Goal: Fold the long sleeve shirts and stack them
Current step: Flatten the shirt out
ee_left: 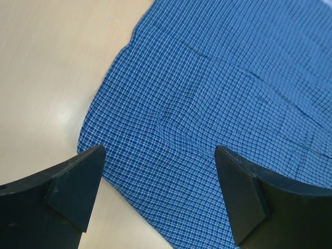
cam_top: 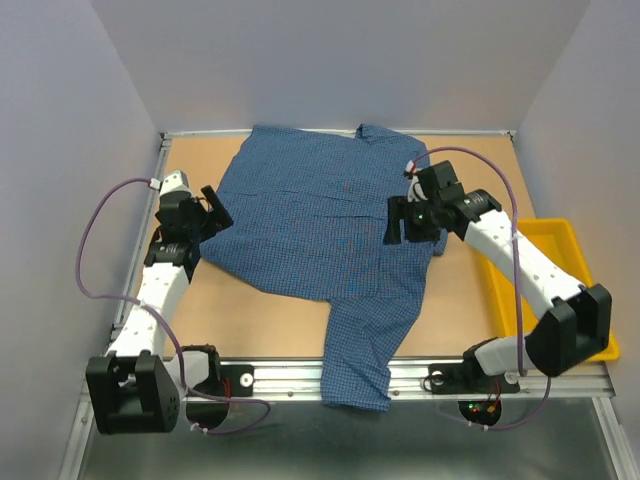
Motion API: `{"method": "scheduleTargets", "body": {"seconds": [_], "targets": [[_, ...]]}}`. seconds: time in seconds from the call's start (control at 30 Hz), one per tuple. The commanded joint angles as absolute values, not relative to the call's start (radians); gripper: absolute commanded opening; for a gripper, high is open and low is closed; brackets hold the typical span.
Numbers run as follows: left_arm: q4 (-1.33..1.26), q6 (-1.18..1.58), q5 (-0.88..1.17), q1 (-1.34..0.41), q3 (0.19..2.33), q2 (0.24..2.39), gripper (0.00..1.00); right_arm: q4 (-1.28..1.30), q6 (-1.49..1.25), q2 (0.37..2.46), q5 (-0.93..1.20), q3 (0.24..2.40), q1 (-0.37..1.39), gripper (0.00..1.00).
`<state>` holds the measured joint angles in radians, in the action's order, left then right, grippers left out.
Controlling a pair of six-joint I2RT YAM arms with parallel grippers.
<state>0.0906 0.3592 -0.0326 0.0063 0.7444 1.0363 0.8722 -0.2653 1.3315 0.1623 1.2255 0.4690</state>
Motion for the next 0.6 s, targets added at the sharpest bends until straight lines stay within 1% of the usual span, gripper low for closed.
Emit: {"method": "scheduleTargets", "body": {"seconds": [0.0, 0.07, 0.1, 0.13, 0.17, 0.27, 0.43, 0.57], "targets": [[0.162, 0.393, -0.081, 0.002, 0.814, 1.114, 0.99, 0.609, -0.357, 1.444, 0.009, 1.258, 0.298, 0.72], [0.185, 0.413, -0.119, 0.003, 0.821, 1.156, 0.99, 0.529, -0.362, 1.511, 0.003, 1.259, 0.255, 0.72], [0.192, 0.422, -0.133, 0.003, 0.818, 1.170, 0.99, 0.505, -0.364, 1.541, -0.041, 1.267, 0.247, 0.71], [0.196, 0.437, -0.143, 0.009, 0.813, 1.193, 0.99, 0.456, -0.367, 1.607, -0.046, 1.270, 0.238, 0.70], [0.195, 0.442, -0.140, 0.017, 0.807, 1.201, 0.99, 0.425, -0.370, 1.633, -0.057, 1.272, 0.238, 0.68], [0.172, 0.460, -0.117, 0.043, 0.782, 1.224, 0.99, 0.345, -0.365, 1.744, -0.071, 1.292, 0.236, 0.67], [0.158, 0.466, -0.081, 0.058, 0.778, 1.279, 0.98, 0.298, -0.339, 1.911, -0.118, 1.391, 0.229, 0.61], [0.163, 0.468, -0.078, 0.058, 0.776, 1.313, 0.98, 0.284, -0.327, 1.983, -0.112, 1.460, 0.210, 0.61]]}}
